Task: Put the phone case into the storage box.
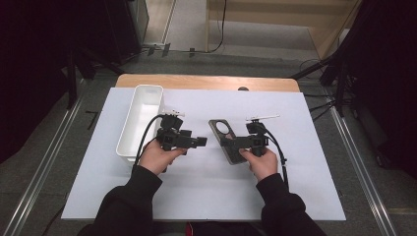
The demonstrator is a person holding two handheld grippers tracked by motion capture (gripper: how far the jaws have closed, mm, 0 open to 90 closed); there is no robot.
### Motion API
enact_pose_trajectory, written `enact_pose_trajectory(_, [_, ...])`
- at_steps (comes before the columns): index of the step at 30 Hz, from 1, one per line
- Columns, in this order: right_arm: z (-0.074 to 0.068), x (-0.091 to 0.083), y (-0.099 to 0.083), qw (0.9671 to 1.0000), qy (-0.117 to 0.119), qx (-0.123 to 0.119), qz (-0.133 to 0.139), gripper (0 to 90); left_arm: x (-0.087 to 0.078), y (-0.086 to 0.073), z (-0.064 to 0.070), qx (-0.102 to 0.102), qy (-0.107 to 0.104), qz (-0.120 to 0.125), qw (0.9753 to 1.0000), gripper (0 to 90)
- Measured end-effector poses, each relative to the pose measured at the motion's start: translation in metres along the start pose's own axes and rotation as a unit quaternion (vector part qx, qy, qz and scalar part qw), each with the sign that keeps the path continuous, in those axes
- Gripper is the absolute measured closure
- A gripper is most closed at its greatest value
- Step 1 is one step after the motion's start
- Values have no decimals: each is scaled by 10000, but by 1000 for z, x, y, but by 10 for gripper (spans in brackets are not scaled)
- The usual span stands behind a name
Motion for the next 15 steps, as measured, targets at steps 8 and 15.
enact_pose_trajectory(8, [-2, 0, 0, 9999, -35, 42, 94, 106, 6, 10, 3, -141, 13, 15, 9999, 222])
enact_pose_trajectory(15, [-3, 1, -2, 9997, -46, 174, 184, 106, 10, 17, 4, -260, -1, 55, 9996, 226])
Point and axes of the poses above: each handheld gripper's, and its own axes: x roughly forward along the jaws, y roughly out of its top, z roughly to its right, the point moved 1 cm from there along x, roughly forward along the jaws, and after that the axes turned 15 degrees about -x, right-handed, at the moved point
